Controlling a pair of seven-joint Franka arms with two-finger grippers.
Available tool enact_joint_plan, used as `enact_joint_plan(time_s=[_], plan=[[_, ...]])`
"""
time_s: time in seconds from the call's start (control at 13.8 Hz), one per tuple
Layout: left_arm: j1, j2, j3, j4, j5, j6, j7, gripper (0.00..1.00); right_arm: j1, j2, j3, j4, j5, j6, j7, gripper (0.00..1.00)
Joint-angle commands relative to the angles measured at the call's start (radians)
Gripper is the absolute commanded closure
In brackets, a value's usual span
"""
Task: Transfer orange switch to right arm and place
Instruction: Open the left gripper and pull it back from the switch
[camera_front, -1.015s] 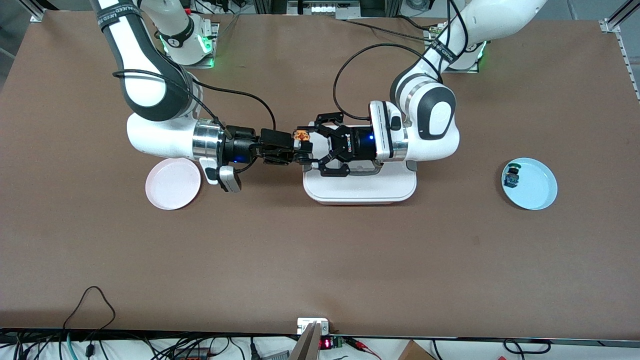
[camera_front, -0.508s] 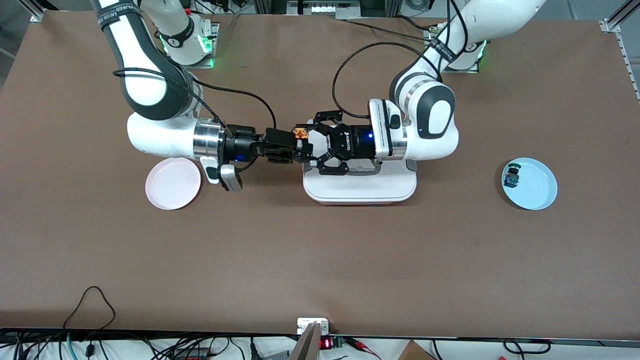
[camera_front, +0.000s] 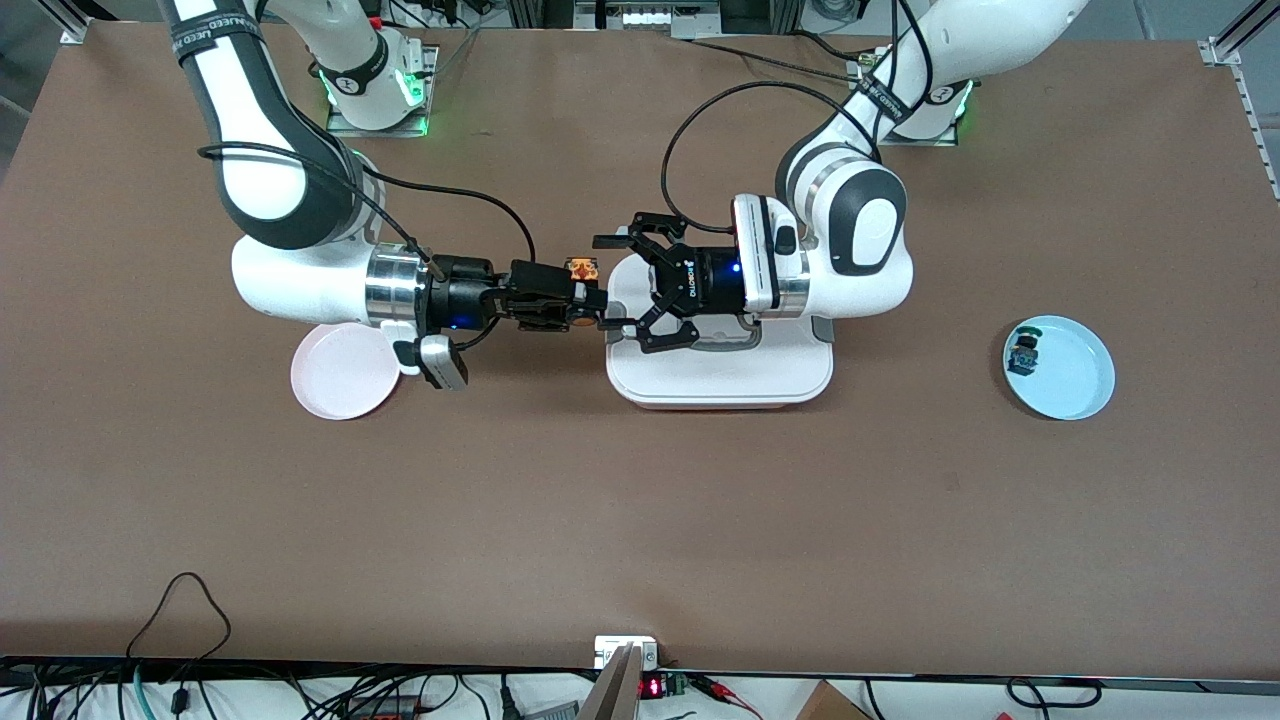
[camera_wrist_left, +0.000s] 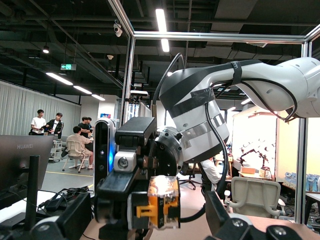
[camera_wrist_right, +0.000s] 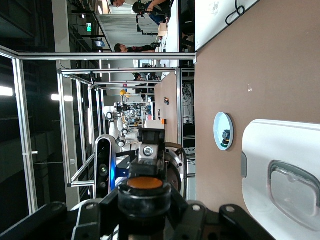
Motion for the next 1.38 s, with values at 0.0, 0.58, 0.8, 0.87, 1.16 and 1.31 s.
enact_joint_plan(time_s=[0.0, 0.58, 0.8, 0.87, 1.16, 1.31], plan=[[0.020, -0.014, -0.007, -0.014, -0.033, -0.004, 0.022, 0.00, -0.015, -0.002, 0.004, 0.013, -0.014, -0.026, -0.001, 1.00], [0.258, -0.039, -0.004, -0.011, 0.457, -0.202, -0.291, 0.00, -0.196, -0.002, 0.003, 0.044, -0.196, -0.259, 0.010, 1.00], [0.348, -0.040, -0.004, -0.001, 0.723, -0.266, -0.472, 0.00, -0.279, -0.014, 0.001, 0.070, -0.364, -0.337, 0.041, 1.00], [0.365, -0.039, -0.003, 0.000, 0.794, -0.282, -0.521, 0.00, -0.311, -0.014, 0.001, 0.090, -0.427, -0.366, 0.042, 1.00], [0.408, -0.036, 0.014, -0.001, 1.167, -0.294, -0.695, 0.00, -0.385, -0.014, 0.001, 0.124, -0.673, -0.405, 0.050, 1.00], [0.445, -0.036, 0.014, 0.002, 1.340, -0.332, -0.817, 0.00, -0.394, -0.020, -0.003, 0.142, -0.824, -0.405, 0.062, 1.00]])
